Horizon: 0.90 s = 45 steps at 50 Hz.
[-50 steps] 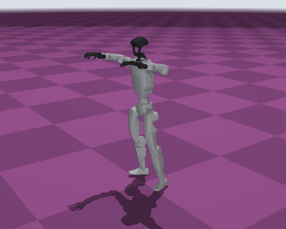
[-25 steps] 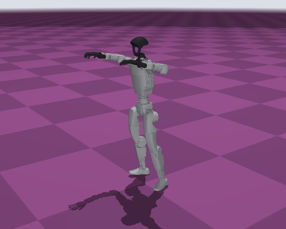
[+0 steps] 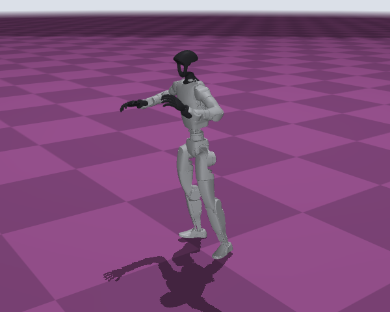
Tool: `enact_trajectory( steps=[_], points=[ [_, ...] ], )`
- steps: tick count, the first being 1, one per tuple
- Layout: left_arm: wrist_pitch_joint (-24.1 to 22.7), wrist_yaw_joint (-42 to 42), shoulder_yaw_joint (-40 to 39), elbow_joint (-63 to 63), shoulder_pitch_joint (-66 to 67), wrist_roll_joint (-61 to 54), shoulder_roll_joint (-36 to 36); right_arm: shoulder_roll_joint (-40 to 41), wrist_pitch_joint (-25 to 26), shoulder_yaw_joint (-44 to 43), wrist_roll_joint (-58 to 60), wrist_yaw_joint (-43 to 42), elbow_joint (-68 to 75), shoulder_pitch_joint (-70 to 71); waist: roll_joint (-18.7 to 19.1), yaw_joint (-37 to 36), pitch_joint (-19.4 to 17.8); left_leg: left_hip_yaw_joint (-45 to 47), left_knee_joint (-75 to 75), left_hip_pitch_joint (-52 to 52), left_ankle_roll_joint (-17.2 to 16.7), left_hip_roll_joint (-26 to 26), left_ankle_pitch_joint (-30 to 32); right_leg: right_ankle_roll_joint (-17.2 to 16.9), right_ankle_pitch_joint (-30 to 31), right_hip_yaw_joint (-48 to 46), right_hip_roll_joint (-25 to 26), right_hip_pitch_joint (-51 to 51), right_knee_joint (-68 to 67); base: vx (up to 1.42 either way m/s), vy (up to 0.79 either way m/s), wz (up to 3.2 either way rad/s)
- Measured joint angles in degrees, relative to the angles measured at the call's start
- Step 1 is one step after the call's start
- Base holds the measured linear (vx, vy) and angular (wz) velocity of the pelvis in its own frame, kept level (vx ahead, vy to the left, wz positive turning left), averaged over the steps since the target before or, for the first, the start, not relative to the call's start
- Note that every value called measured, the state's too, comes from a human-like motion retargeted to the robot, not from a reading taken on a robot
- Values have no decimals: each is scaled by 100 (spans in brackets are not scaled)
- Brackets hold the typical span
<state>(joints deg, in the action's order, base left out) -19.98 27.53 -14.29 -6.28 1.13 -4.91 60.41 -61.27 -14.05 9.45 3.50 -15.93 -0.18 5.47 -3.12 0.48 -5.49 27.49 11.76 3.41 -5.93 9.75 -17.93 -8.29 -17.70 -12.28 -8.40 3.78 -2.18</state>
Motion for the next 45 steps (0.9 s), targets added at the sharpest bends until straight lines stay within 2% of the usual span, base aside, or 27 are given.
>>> enact_trajectory(
  steps=[6,10,13,17,20,23,27,30,32,35,38,42,45],
  points=[
    [176,22,380,-62,-54,284,-985,1098,22,385,316,1,186,-453,45,69,-292,15,818,-179,154,193,-44,35,-151,101,-20,141,-73,8,-7,-11],
    [380,-21,623,10,-167,262,-1517,1635,130,611,241,-85,305,-641,-3,-4,-609,-38,2084,-559,534,417,94,109,-231,215,-121,314,-100,7,-9,-26],
    [499,-19,749,87,-344,191,-1905,2033,238,810,152,-174,453,-581,-50,-192,-934,-121,3309,-1050,776,648,454,175,-244,352,-185,432,-81,7,-7,-46],
    [530,40,1027,266,-569,-105,-2459,2604,398,1091,44,-163,778,-426,-115,-489,-1239,-276,3887,-1542,643,596,520,173,-268,540,-300,482,-131,9,0,-45],
    [593,128,1416,497,-739,-330,-2799,3027,507,1286,-58,-160,978,-328,-172,-617,-1348,-104,3259,-1692,493,474,469,165,-287,569,-395,448,-206,11,5,-10],
    [772,281,2126,1175,-1389,-311,-2994,3376,560,1522,-163,-283,1202,37,-144,-677,-1547,395,1861,-1611,377,418,723,226,-333,531,-384,406,-290,11,8,13],
    [1114,330,3147,2503,-2401,236,-3266,3645,526,2035,-187,-386,1336,573,29,-625,-1828,875,-219,-1336,-102,324,1282,345,-409,520,-125,483,-289,13,13,1],
    [1378,395,3719,3857,-3229,797,-3559,3794,497,2483,-12,-337,1466,1152,59,-431,-2091,946,-1011,-1179,-384,368,1850,459,-454,601,104,526,-294,13,16,-23],
    [1807,698,3956,4928,-3764,1493,-3678,3963,541,2726,-202,-78,1500,1535,-57,-231,-2256,1026,-1251,-1132,-420,434,2129,530,-428,702,214,437,-290,9,16,-45],
    [2029,1002,4562,6439,-4440,1866,-3786,4305,571,3014,164,16,1652,1996,-486,6,-2333,1172,-1329,-1267,-435,509,2102,498,-361,857,275,86,-393,6,15,-52],
    [2169,1114,5586,7576,-5076,2309,-3657,4747,629,3173,315,-197,1736,2230,-1017,132,-2421,1280,-1287,-1566,-414,565,2057,395,-170,926,289,-335,-451,1,15,-45],
    [2326,1227,7047,8159,-5825,3320,-3277,5257,563,3348,-71,-877,1642,2278,-1603,186,-2430,1313,-1209,-2204,-447,629,2083,259,160,977,316,-924,-300,1,17,-24],
    [2400,1289,7605,8136,-6377,3690,-2910,5459,492,3640,-377,-1283,1515,2367,-1930,302,-2430,1246,-1025,-2844,-481,656,2045,152,421,1018,299,-1354,-53,2,19,0]
  ],
)
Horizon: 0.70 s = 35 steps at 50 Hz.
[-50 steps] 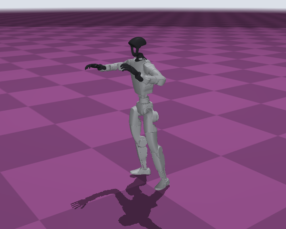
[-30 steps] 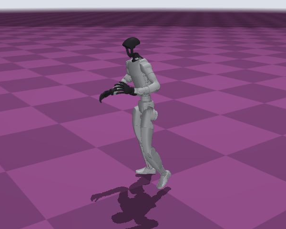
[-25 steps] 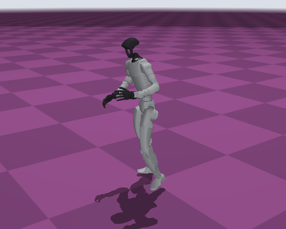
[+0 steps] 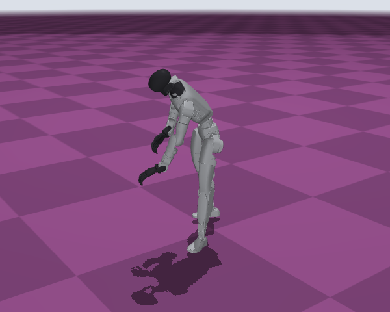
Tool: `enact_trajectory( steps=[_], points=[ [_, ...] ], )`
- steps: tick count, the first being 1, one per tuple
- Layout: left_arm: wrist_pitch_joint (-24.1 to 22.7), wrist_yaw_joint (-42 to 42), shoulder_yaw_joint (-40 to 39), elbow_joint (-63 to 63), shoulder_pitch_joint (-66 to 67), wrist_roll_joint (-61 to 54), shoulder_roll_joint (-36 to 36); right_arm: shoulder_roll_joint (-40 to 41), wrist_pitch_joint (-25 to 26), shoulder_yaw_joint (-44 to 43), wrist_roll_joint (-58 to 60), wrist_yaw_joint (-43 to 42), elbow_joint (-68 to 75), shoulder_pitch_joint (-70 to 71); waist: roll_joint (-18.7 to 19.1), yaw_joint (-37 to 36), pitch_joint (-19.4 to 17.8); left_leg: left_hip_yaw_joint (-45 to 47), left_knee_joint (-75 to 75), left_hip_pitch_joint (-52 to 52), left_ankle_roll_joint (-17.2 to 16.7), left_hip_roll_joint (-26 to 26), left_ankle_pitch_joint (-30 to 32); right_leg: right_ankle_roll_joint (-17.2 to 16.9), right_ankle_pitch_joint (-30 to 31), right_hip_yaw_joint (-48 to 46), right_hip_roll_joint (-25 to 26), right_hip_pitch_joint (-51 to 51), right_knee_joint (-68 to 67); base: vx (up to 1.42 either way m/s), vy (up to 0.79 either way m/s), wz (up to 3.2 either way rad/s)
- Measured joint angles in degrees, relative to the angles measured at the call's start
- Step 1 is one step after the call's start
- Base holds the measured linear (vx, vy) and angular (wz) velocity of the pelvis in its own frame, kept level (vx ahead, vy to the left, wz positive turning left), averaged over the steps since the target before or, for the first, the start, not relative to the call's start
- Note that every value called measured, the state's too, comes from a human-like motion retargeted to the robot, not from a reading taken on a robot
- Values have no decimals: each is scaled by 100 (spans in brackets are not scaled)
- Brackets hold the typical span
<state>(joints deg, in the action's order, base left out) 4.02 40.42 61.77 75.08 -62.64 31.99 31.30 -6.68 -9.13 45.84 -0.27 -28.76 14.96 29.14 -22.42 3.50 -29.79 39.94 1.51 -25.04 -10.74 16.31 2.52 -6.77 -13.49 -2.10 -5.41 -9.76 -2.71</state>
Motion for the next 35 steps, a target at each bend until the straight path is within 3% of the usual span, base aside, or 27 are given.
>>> enact_trajectory(
  steps=[3,7,12,19,27,30,35],
  points=[
    [94,-55,-139,6,-304,58,184,-23,-133,113,-141,-67,-94,-68,-174,105,0,-133,320,-575,32,-34,-128,-152,203,-99,-101,-273,219,4,19,20],
    [-10,-680,-551,243,-719,-677,163,-147,5,214,-148,116,-48,-98,-167,196,0,-301,565,-1310,64,-104,-242,-335,465,-307,-187,-681,485,6,19,17],
    [-438,-1469,-1211,118,-750,-2615,336,23,239,274,-252,59,180,-251,-58,240,0,-452,414,-1736,-6,-267,-248,-379,749,-588,-222,-953,695,9,16,14],
    [-1285,-1149,-2706,-1078,730,-5394,410,241,245,206,-417,-57,255,-599,100,-73,0,-582,192,-1427,-89,-490,-420,-331,894,-942,-315,-765,473,16,9,24],
    [-1943,-1290,-4291,-2296,2990,-7824,-309,-195,313,-247,-246,245,247,-854,651,-863,0,-821,224,-272,-49,-602,-917,22,934,-1304,-409,-1,-483,27,8,41],
    [-1838,-1596,-4572,-2685,3586,-8148,-500,-537,365,-678,-174,404,2,-1083,1035,-1191,0,-1025,236,186,10,-601,-1083,311,753,-1341,-382,147,-1231,34,8,69],
    [-1815,-2088,-5046,-2921,4326,-8401,-612,-706,267,-1214,-374,420,283,-1116,1612,-1262,32,-1580,590,884,-95,-502,-1490,473,215,-1223,-48,498,-2184,35,4,115]
  ],
)
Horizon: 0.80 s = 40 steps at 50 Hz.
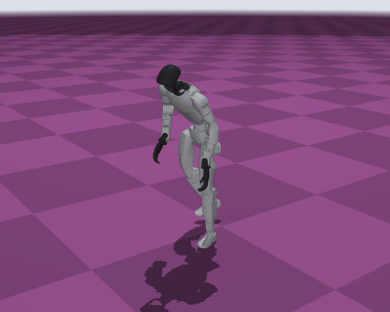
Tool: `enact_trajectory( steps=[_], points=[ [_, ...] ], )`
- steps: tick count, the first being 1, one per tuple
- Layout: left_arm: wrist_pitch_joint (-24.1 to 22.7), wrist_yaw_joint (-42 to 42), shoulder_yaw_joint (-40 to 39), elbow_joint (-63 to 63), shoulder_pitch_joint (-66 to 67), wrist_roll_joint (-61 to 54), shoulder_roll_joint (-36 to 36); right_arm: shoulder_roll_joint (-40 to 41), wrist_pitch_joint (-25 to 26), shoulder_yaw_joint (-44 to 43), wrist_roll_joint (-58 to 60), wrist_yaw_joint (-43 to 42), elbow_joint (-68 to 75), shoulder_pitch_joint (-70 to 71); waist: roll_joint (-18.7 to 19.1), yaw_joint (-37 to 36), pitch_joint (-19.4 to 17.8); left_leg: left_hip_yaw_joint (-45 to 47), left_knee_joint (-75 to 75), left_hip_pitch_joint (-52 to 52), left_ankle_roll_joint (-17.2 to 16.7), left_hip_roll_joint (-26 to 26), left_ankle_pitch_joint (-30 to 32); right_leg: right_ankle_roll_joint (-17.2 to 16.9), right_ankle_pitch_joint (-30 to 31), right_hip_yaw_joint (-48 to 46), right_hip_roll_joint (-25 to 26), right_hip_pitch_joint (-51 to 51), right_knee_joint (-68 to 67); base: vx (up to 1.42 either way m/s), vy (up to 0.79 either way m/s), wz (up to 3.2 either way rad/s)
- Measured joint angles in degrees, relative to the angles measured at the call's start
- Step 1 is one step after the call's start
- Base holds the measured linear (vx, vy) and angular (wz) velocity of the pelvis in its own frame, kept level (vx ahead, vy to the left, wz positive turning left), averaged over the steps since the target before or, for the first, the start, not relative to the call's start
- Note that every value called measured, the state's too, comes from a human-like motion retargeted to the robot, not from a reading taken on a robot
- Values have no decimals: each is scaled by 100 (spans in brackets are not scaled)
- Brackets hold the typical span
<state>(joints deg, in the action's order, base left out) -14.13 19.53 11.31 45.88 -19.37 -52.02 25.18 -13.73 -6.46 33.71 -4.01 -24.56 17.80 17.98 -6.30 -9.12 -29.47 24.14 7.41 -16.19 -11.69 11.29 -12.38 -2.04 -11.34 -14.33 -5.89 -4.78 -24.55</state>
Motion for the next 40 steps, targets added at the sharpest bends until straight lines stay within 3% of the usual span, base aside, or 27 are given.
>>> enact_trajectory(
  steps=[5,7,10,19,23,28,33,36,40],
  points=[
    [114,-220,-428,66,457,-375,-52,-261,44,-369,-139,70,180,-78,433,114,243,-435,-396,765,-9,-150,-12,270,-444,-90,139,-116,-397,35,1,108],
    [126,-426,-646,149,756,-239,-39,-323,4,-428,-198,134,174,-195,633,273,400,-653,-76,854,-185,9,-240,284,-507,-228,281,-91,-154,36,-3,93],
    [171,-399,-987,324,966,-496,-85,-474,54,-454,-232,321,216,-129,628,390,625,-707,-232,1104,131,-190,-258,281,-606,-248,147,-435,147,32,-4,47],
    [259,-402,-1544,1273,1682,-392,-475,-822,103,-461,-336,845,124,-132,542,947,1001,-879,445,1778,254,-535,-842,-486,-54,-304,-167,-631,2310,40,-11,34],
    [212,-596,-1462,1625,2031,-345,-766,-954,-151,-509,-304,1086,243,-200,565,938,1230,-886,898,2104,293,-508,-982,-455,55,-103,-219,-488,2096,51,-19,13],
    [597,-730,-1714,1836,2344,-597,-1145,-969,88,-438,-208,1245,471,-11,541,383,1409,-813,2308,2118,689,-310,-602,-161,-502,115,-249,2,1615,52,-26,-25],
    [910,-815,-1837,2007,2727,-981,-1454,-1032,191,-214,-220,1276,437,573,575,-412,1408,-892,5010,978,1193,64,208,121,-860,301,-141,657,1829,47,-24,-46],
    [936,-829,-1849,2218,2957,-976,-1569,-1006,203,-98,-171,1240,430,1064,549,-992,1333,-882,5606,378,1195,-32,4,11,-973,514,-148,926,1928,45,-16,-72],
    [898,-872,-1920,2579,3194,-925,-1598,-846,234,26,-61,1207,516,1790,392,-1751,1212,-397,4991,-125,1123,-202,-174,-227,-1112,761,-290,1119,1933,46,-11,-65]
  ],
)
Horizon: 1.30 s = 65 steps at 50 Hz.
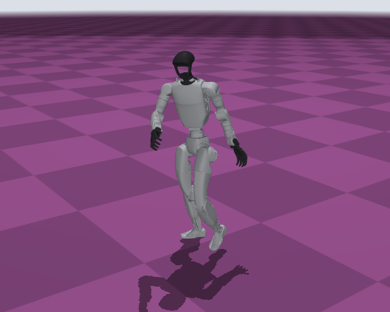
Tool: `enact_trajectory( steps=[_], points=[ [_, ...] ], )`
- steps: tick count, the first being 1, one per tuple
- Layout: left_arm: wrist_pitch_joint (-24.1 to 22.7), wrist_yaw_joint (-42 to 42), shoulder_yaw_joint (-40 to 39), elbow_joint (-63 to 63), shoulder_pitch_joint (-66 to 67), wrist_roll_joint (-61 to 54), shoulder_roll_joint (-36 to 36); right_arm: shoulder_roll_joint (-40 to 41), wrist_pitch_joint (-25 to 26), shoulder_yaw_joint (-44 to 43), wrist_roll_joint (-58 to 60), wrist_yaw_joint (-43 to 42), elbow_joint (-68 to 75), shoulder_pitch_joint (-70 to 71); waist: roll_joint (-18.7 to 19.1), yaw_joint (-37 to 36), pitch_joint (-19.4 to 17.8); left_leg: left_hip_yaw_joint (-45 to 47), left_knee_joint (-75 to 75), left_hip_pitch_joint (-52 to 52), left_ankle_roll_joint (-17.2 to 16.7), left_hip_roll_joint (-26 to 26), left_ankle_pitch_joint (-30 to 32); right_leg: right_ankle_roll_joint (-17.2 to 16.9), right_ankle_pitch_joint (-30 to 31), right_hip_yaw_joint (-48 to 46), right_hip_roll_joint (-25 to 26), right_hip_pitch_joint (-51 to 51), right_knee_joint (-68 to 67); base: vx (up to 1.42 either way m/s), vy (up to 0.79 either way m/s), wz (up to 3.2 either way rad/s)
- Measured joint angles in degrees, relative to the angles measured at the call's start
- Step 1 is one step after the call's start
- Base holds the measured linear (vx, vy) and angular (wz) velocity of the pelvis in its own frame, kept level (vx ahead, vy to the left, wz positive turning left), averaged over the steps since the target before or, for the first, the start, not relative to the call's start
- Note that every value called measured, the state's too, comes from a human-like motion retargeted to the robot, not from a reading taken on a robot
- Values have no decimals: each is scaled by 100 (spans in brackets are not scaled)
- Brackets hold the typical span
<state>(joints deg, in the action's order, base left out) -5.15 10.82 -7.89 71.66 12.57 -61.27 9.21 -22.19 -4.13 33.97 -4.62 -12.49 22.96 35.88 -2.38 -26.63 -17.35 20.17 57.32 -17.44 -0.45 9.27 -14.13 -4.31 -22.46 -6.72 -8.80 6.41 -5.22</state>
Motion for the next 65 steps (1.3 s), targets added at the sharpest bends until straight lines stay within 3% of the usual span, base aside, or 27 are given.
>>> enact_trajectory(
  steps=[5,10,15,17,21,23,27,31,35,41,43,45,47,49,50,52,54,55,57,60,62,65],
  points=[
    [-30,-12,-251,423,182,-90,183,314,-17,234,-3,-71,4,958,-187,-776,-24,642,-2608,-287,-258,-295,378,-42,-247,116,-25,155,43,51,-7,-30],
    [-57,-157,-469,554,338,3,538,670,-97,539,-17,-69,-164,2076,-95,-1373,-91,824,-5646,-95,-800,-506,1033,132,-522,56,344,656,114,64,-3,-3],
    [-96,-531,-446,285,562,301,1151,839,-240,829,241,-114,-638,3036,-286,-1858,-375,-48,-5597,-157,-842,-671,1373,413,-405,-295,492,1134,-165,79,-3,43],
    [-121,-513,-491,205,490,249,1444,799,-336,886,463,-295,-989,3207,-389,-2038,-617,-371,-5605,62,-527,-790,1486,477,-22,-516,476,1179,-647,89,-6,92],
    [-263,-458,-578,106,485,588,1948,597,-608,1008,760,-382,-1958,3093,-195,-2106,-933,-1041,-5255,615,-388,-656,998,599,1535,-1113,585,848,-2640,92,-8,140],
    [-59,-462,-679,97,464,899,2160,419,-623,1123,492,-423,-2533,2946,-156,-2031,-1002,-1395,-5241,778,-307,-615,833,508,1943,-1384,491,187,-3990,84,-14,170],
    [13,-449,-927,175,439,1353,2463,-4,-843,1392,441,-101,-3529,2595,-57,-1623,-1051,-2172,-5234,805,-261,-424,533,536,1309,-1882,161,-1319,-5596,75,-24,176],
    [5,-445,-1265,334,651,1845,2742,-562,-974,1709,519,312,-4199,1895,323,-1163,-1132,-2804,-5257,972,-525,-47,270,483,720,-2254,-348,-2365,-5431,69,-34,144],
    [-96,-181,-1669,643,951,2350,3159,-1274,-1066,1811,557,449,-4607,802,655,-721,-1244,-3247,-5099,989,-747,286,-38,202,728,-2590,-968,-3029,-3921,67,-44,115],
    [-266,926,-2281,1185,1552,2822,4006,-2471,-1110,1130,454,-108,-5138,-1489,814,8,-1244,-3688,-4138,665,-602,494,-876,-709,1568,-2320,-1558,-3409,70,69,-65,105],
    [-305,1340,-2470,1308,1698,2890,4246,-2768,-1108,731,460,-425,-5317,-2272,880,203,-1244,-3663,-3764,616,-642,731,-1157,-1017,1606,-2391,-1748,-3549,887,71,-85,54],
    [-323,1723,-2641,1395,1725,2884,4411,-2991,-1114,276,490,-718,-5515,-2931,1007,303,-1244,-3487,-3485,518,-840,1311,-1259,-1069,1242,-2536,-1680,-4001,1022,62,-100,-2],
    [-190,2005,-2644,1434,1624,2947,4435,-3287,-1067,-315,505,-720,-5887,-3601,1093,496,-1244,-3278,-3240,456,-956,1754,-1168,-1069,913,-2667,-1675,-4312,1022,66,-103,-2],
    [-245,2399,-2532,1514,1434,2800,4446,-3218,-1088,-547,559,-1067,-5943,-4064,1021,813,-1244,-3101,-3029,466,-953,2079,-880,-1069,1124,-2677,-1670,-4405,1022,79,-101,29],
    [-220,2538,-2418,1564,1353,2770,4401,-3176,-1088,-575,625,-1162,-5974,-4238,935,1055,-1244,-3020,-2899,475,-859,2142,-699,-1069,1476,-2646,-1746,-4395,1022,88,-94,47],
    [-217,2744,-2258,1640,1058,2603,4181,-3096,-1151,-785,704,-1309,-6080,-4629,771,1501,-1244,-2817,-2619,463,-645,2228,-178,-1022,2794,-2436,-1763,-4435,956,82,-95,18],
    [-146,2873,-1965,1717,638,2463,3700,-3087,-1217,-1030,846,-1417,-6226,-4905,748,1925,-1244,-2614,-2256,253,-438,2441,326,-707,3529,-2173,-1517,-4922,332,65,-95,-81],
    [-123,2901,-1808,1755,404,2287,3478,-3005,-1241,-1077,876,-1455,-6291,-4932,706,2104,-1244,-2506,-2123,100,-413,2606,576,-517,3549,-2056,-1316,-5337,-206,59,-90,-141],
    [9,3018,-1464,1823,-195,2116,2924,-2886,-1235,-1184,1106,-1653,-6366,-4992,704,2652,-1244,-2235,-1986,-170,-522,2830,819,-374,2916,-1971,-1135,-6333,-1768,63,-78,-127],
    [-133,3753,-1227,1834,-1603,1936,2100,-2861,-1243,-1990,1333,-2222,-6540,-5647,1016,3540,-1244,-1400,-1969,-300,-691,2948,785,-490,2291,-1997,-1050,-7130,-3004,65,-57,-53],
    [-394,4341,-902,1698,-2940,1518,1803,-2671,-1164,-2206,1543,-2643,-6538,-5903,1050,4072,-1244,-447,-2050,-325,-715,2776,842,-455,2218,-1917,-910,-7410,-2881,53,-42,-27],
    [-669,4904,-214,1321,-5267,745,1768,-2401,-938,-2153,1901,-3105,-6396,-5931,919,4773,-1244,755,-2354,-260,-739,2118,1285,-430,2364,-1617,-649,-7502,-1990,43,-30,-17]
  ],
)
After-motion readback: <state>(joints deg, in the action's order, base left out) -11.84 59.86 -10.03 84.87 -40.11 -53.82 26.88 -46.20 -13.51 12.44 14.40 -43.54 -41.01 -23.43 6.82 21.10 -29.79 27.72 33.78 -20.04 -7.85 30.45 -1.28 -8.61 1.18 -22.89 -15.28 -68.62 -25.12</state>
